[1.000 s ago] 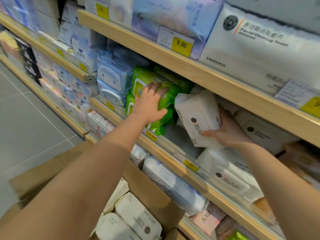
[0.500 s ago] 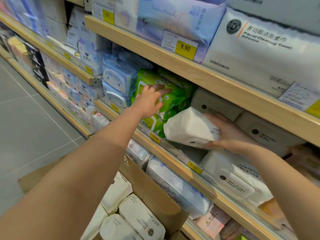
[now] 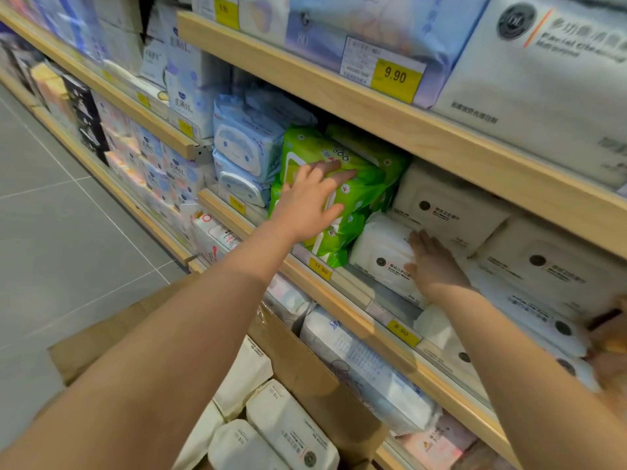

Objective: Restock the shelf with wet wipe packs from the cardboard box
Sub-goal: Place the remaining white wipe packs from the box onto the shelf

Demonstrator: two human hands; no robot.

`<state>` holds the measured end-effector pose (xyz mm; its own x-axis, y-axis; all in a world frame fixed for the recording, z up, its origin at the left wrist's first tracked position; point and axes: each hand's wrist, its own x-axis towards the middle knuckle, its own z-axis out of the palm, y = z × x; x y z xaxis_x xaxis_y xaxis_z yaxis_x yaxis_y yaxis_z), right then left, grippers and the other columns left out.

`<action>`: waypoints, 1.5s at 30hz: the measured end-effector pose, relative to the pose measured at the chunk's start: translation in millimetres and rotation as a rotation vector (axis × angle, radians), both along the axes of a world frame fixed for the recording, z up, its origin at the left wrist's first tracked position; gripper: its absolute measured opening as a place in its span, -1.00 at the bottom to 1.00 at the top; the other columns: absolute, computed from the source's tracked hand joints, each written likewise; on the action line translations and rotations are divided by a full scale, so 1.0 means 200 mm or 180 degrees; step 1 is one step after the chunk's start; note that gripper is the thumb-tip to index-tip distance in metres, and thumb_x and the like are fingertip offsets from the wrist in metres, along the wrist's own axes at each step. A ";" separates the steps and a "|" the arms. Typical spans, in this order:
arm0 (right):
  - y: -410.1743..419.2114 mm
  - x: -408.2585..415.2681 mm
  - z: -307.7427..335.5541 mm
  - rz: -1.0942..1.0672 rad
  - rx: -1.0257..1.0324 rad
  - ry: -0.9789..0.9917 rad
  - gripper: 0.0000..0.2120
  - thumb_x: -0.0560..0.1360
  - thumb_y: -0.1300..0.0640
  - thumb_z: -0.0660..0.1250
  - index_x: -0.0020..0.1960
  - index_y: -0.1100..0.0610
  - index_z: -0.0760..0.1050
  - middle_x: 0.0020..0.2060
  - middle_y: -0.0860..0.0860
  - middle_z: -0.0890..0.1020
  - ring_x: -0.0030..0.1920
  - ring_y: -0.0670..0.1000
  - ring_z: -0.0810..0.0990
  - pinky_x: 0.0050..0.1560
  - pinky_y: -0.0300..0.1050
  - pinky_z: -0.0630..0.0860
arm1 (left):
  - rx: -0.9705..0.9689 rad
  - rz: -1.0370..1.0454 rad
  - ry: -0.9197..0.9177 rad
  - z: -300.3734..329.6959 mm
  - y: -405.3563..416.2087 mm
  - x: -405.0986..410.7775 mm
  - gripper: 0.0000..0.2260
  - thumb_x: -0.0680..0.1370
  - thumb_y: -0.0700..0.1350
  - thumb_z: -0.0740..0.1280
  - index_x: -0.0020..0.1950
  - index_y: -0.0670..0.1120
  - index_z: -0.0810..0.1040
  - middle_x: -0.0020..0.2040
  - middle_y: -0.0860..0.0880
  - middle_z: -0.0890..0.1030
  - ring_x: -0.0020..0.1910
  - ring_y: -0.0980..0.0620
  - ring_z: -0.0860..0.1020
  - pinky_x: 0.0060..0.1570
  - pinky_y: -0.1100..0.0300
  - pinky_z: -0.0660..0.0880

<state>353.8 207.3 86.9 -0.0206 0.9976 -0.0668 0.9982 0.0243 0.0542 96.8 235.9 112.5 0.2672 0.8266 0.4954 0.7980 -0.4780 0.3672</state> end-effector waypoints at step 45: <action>-1.24 -0.91 -1.32 0.0625 -0.1484 0.0359 0.00 0.34 -0.13 0.46 0.50 0.04 -0.14 0.42 0.07 0.17 0.35 0.07 0.25 0.36 -0.04 0.27 | -0.1140 0.0338 0.1117 -1.37 -1.50 -1.02 -0.68 0.50 0.03 0.10 -0.40 -0.01 0.47 -0.39 0.07 0.43 -0.31 0.03 0.37 -0.06 0.08 0.25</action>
<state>170.8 -40.1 -177.8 -0.2371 0.8389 -0.4900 0.9715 0.2076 -0.1146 -108.0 -63.2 -162.0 0.2719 0.9597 0.0715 0.9399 -0.2808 0.1945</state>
